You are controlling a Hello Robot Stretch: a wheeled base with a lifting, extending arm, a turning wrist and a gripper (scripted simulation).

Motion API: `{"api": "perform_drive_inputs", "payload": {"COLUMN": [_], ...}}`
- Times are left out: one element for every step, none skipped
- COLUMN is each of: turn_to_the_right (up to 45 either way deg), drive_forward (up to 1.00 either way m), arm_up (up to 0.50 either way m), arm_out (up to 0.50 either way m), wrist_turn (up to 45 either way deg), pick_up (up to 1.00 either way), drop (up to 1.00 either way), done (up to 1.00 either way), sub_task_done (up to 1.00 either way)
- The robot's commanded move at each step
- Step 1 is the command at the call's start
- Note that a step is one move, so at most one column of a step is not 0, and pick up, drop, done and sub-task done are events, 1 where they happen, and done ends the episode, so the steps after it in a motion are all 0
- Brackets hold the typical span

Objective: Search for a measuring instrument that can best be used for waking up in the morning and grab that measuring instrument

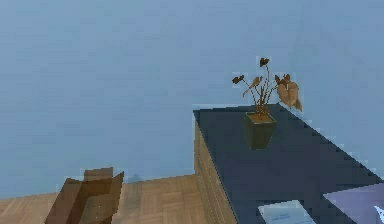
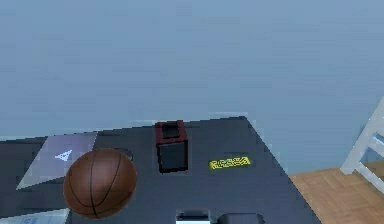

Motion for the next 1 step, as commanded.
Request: {"api": "perform_drive_inputs", "payload": {"turn_to_the_right": [0.0], "drive_forward": [0.0], "arm_up": [0.0], "arm_out": [0.36], "wrist_turn": [0.0], "pick_up": [0.0], "drop": [0.0], "done": [0.0], "sub_task_done": [0.0]}}
